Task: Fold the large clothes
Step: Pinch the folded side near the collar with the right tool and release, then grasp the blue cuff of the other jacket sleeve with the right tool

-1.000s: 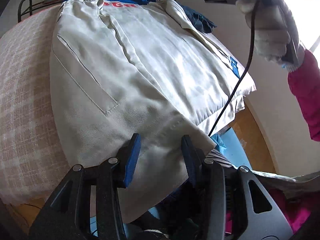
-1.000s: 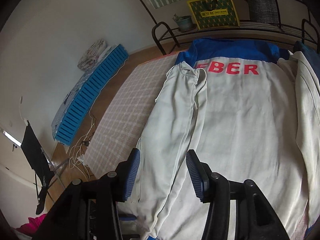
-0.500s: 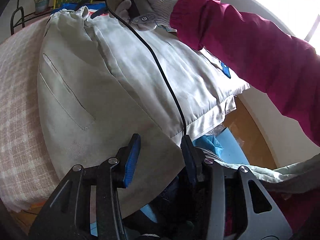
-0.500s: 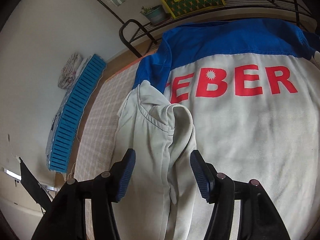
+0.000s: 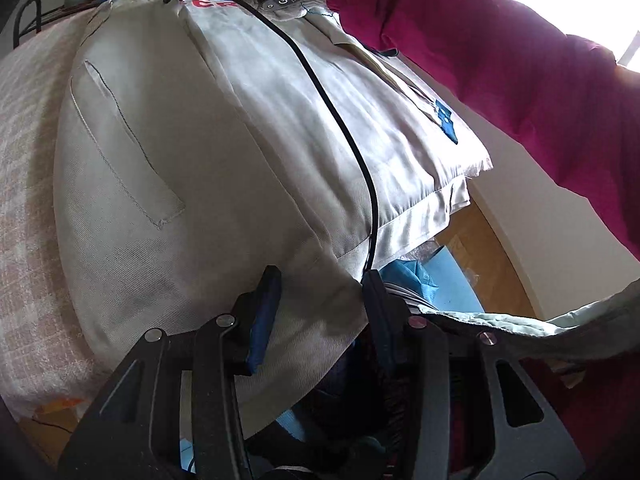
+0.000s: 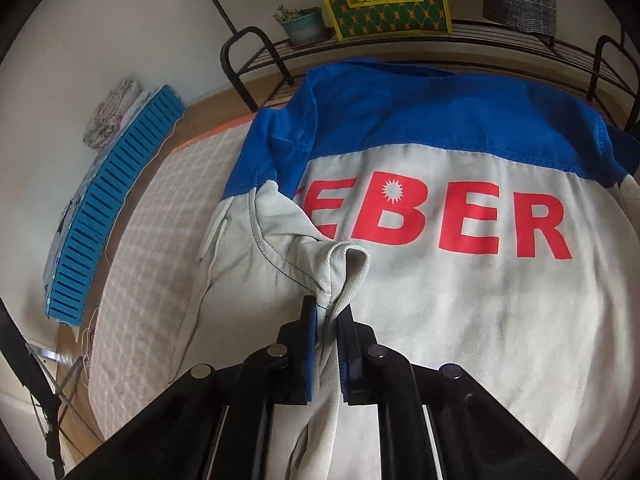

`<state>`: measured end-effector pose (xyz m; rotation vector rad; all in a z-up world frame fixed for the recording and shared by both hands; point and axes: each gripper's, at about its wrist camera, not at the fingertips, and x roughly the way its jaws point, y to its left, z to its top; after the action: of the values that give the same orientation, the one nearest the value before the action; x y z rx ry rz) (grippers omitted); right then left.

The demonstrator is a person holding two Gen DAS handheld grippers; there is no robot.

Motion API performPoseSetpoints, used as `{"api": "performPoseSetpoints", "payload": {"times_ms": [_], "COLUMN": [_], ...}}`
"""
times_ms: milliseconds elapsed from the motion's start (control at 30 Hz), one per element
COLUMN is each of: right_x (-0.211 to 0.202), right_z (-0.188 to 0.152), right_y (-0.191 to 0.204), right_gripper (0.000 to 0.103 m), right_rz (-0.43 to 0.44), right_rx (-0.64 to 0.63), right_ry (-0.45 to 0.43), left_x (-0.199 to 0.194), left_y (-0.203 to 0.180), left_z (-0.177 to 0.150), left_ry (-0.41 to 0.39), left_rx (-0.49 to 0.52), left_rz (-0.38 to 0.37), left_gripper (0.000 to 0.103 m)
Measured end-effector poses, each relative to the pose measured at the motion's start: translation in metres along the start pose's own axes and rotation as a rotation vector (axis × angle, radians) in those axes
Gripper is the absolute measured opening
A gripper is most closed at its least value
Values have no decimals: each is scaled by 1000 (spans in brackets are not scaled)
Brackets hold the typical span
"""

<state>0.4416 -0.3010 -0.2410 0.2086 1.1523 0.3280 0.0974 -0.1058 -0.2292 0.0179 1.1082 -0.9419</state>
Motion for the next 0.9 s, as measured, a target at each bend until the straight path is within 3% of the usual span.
{"api": "performPoseSetpoints", "payload": {"times_ms": [100, 133, 167, 267, 400, 500, 600, 667, 733, 767, 833, 900], "right_x": [4, -1, -10, -48, -78, -67, -37, -14, 1, -1, -1, -11], "right_z": [-4, -4, -4, -15, -52, -83, -111, -125, -133, -136, -135, -133], "right_y": [6, 6, 4, 9, 43, 84, 114, 114, 108, 107, 109, 109], "right_gripper": [9, 15, 21, 22, 24, 26, 25, 24, 20, 20, 20, 22], "right_rz": [-42, -37, -24, -14, 176, 215, 179, 143, 126, 126, 110, 104], "right_rx": [-66, -67, -46, -70, -174, -283, -370, -356, -326, -335, -311, -269], "right_ry": [-14, -13, -18, -93, -125, -93, -32, 20, 35, 0, 21, 41], "left_x": [-1, -2, -4, -22, -59, -62, -47, -33, -24, -22, -17, -17], "left_y": [-3, -5, -7, -11, 2, 24, 39, 40, 35, 30, 18, 15], "left_z": [-1, -1, -2, -4, -3, 3, 5, 1, -9, -12, -15, -11], "left_ry": [1, 3, 5, -24, -146, -181, -169, -129, -137, -146, -130, -107], "left_rx": [14, 18, 25, 26, -48, -118, -151, -139, -100, -59, 19, 0], "left_rz": [15, 21, 24, 25, 98, 198, 214, 200, 242, 272, 342, 353], "left_gripper": [42, 42, 42, 42, 42, 42, 42, 42, 42, 42, 42, 42]}}
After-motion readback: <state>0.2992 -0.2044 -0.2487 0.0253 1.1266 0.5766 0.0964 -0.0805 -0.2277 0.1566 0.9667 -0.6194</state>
